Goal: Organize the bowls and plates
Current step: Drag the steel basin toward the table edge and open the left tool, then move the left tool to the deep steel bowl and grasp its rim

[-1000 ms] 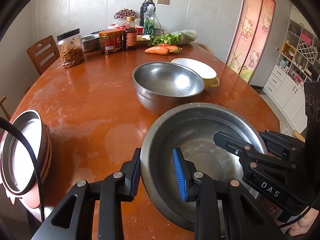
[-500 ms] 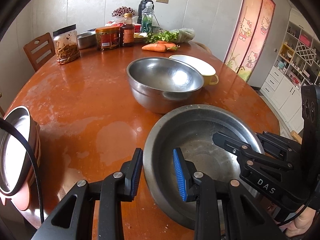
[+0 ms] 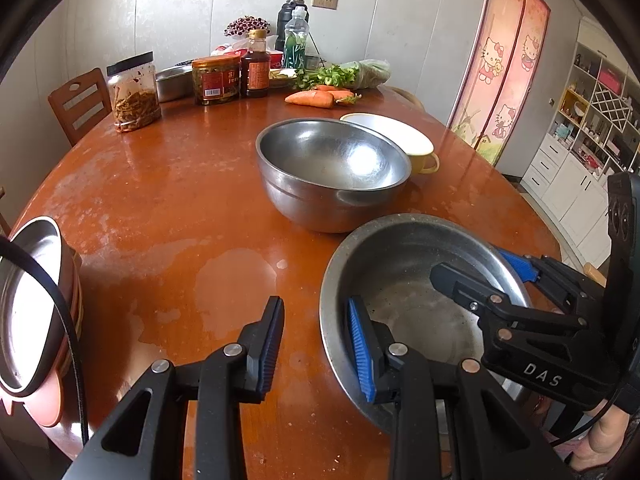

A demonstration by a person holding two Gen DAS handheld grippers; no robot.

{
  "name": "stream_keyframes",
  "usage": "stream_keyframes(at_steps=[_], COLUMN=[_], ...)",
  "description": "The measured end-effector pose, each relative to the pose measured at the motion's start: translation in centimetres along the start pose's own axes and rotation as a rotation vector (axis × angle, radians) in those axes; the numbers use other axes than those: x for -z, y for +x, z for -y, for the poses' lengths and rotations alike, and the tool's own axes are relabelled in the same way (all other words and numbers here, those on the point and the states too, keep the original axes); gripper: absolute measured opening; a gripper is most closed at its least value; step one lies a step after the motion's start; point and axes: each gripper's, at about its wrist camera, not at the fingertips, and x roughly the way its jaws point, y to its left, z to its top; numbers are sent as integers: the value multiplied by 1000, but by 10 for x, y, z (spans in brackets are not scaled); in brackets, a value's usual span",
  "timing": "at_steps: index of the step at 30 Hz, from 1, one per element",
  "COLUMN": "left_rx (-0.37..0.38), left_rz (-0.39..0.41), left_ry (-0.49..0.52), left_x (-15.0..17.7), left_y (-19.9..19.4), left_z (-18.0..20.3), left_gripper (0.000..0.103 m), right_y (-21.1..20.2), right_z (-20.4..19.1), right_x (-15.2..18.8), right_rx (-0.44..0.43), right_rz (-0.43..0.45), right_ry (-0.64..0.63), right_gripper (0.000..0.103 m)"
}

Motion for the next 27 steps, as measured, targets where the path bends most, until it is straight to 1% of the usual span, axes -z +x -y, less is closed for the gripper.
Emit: stream_keyframes(at_steps=[3,6,9,11,18,19,20,22,25,27], left_rx=[-15,-26,-35,-39,-46,-46,-50,-59,-77,-89], left_rz=[1,8,19,27,61,65,70,77,88,94], left_ry=[4,8,14,13,-7,-11,-14,-14,-16,-11], left_x=[-1,-2,-2,-3,-10,-11,-13,-17,-26,-31], left_y=[-1,-4,-8,-12,-29,-30,-32,-36,-40,-41], left_z=[1,1,1,1,-4,-6,-7,-9,-12,-12], left_gripper=[34,37,43,44,50,50,50,51,53,54], right_y=[-3,-9,-16,-20,-38,-40,-43,-48,-51,-51], right_z=[2,4,7,7,13,14,15,15,16,16], right_x=[-2,-4,-6,-8,-17,-19,-21,-26,-35,-43], right_rx=[28,52,58,64,33,31,31,30,6,-6], right_rz=[18,41,68,84,137,145,153,173,176,185], right_ry=[-8,-11,0,1,47,60,73,78,93,107], right_gripper=[73,74,76,77,80,81,84,84,85,93])
